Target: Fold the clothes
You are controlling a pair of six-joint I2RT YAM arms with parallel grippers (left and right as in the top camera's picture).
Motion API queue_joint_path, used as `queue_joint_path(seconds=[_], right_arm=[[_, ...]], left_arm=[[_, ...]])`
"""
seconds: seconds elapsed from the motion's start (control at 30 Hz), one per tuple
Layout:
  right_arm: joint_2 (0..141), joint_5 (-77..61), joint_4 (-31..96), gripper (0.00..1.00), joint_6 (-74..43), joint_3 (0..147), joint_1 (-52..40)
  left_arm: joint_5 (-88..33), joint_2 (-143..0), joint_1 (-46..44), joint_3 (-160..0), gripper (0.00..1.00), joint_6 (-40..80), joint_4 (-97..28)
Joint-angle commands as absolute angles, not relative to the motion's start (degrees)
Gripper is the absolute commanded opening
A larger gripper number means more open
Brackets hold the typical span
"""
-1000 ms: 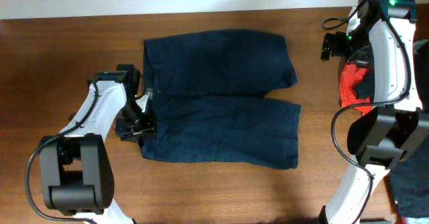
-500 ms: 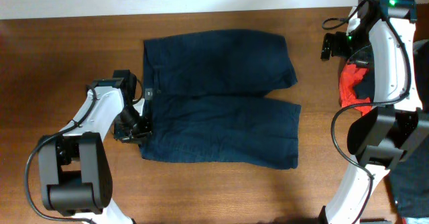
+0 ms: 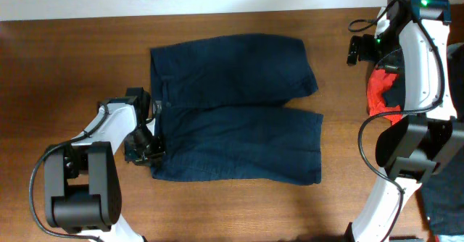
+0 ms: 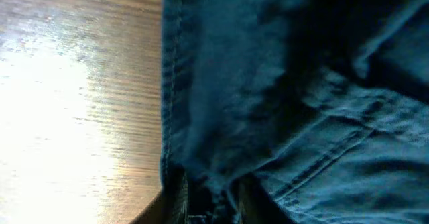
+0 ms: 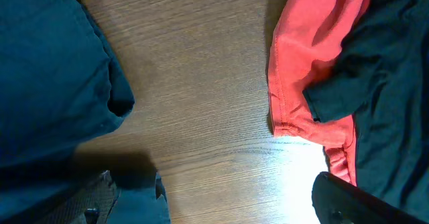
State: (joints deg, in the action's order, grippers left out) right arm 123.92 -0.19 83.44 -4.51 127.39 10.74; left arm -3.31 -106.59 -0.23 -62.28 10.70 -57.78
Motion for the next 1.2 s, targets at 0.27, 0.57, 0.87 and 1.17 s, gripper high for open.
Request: queue_joint_path(seconds=[0.27, 0.57, 0.87, 1.17], right_arm=[[123.5, 0.5, 83.6, 0.99, -5.0, 127.7, 11.0], [123.5, 0.5, 83.6, 0.99, -5.0, 127.7, 11.0], [123.5, 0.5, 83.6, 0.99, -5.0, 127.7, 11.0], [123.5, 0.5, 83.6, 0.99, -5.0, 127.7, 11.0]], left_arm=[[-2.7, -105.9, -0.1, -73.7, 0.99, 11.2, -62.9], [-3.4, -106.1, -0.1, -82.6, 0.95, 11.3, -54.6], [-9.0, -106.1, -0.9, -82.6, 0.69, 11.3, -36.5], [-9.3, -112.6, -3.8, -82.6, 0.69, 13.3, -30.3]])
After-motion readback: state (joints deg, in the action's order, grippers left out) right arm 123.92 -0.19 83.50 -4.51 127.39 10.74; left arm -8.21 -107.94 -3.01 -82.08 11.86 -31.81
